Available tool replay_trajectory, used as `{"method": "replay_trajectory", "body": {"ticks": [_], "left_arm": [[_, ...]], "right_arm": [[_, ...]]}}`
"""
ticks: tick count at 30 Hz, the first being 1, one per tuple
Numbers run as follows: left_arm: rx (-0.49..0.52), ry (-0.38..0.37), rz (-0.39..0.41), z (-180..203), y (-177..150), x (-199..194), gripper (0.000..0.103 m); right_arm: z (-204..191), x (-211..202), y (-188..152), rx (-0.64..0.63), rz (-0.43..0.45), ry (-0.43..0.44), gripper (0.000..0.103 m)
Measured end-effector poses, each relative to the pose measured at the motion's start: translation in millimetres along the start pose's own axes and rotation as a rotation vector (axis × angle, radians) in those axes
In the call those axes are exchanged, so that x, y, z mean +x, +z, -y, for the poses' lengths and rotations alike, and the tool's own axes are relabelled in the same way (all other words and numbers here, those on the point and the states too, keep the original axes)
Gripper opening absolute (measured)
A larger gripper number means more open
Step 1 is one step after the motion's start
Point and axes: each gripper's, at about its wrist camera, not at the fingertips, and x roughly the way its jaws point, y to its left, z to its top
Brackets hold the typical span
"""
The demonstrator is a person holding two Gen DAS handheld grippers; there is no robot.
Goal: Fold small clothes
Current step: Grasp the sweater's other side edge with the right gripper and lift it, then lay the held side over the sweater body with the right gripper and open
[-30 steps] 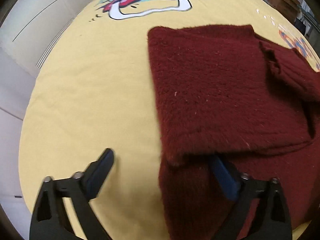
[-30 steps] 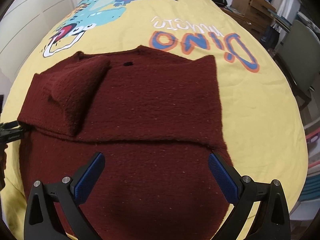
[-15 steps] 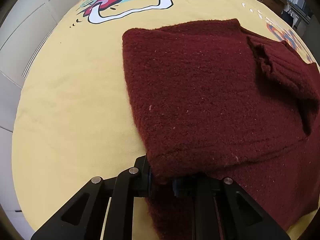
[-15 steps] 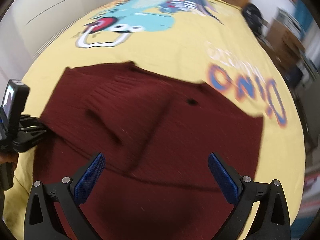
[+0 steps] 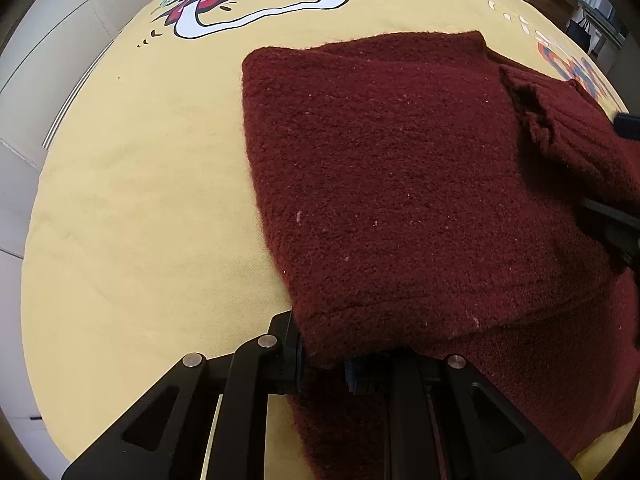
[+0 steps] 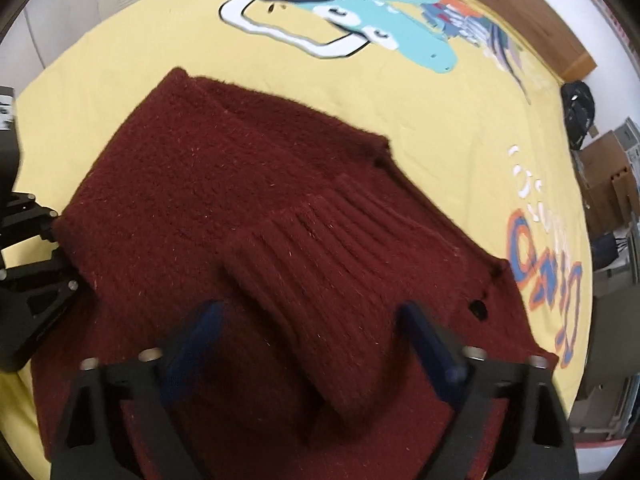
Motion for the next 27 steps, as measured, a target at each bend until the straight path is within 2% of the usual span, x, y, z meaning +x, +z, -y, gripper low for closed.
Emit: {"method": "replay_trajectory", "body": {"ticks": [1, 4, 5, 8, 11, 15, 27], "left_arm": [[0.002, -0.001, -0.001, 1.4, 0.2, 0.0, 0.013], [0.000, -0.014, -0.003, -7.2, -0.3, 0.1, 0.013], [0.000, -0.020, -0.003, -29.5, -1.7, 1.3, 0.013], [0.004, -0.025, -0.002, -38.5, -3.7, 2.2, 0.013], [0.021, -0.012, 0.002, -39.1, -4.3, 2.3, 0.013], [0.023, -0.006, 0.002, -39.0, -5.7, 2.8, 0.013], [0.027, 0.012, -0.001, -26.5, -4.1, -3.1, 0.013]], "right_arm": [[3.6, 3.6, -1.2, 0.017, -0.017, 0.009, 0.037], [24.3, -3.3, -10.3, 0.089, 0.016, 0.059, 0.024], [31.8, -7.2, -13.5, 0.114, 0.025, 0.084, 0.023], [69.6, -24.6, -28.9, 0.235, 0.067, 0.163, 0.022], [104.1, -37.2, -50.4, 0.316, 0.094, 0.178, 0.022], [135.0, -40.5, -80.9, 0.418, 0.084, 0.200, 0.022], [165.0, -14.2, -141.7, 0.571, 0.016, 0.199, 0.022]]}}
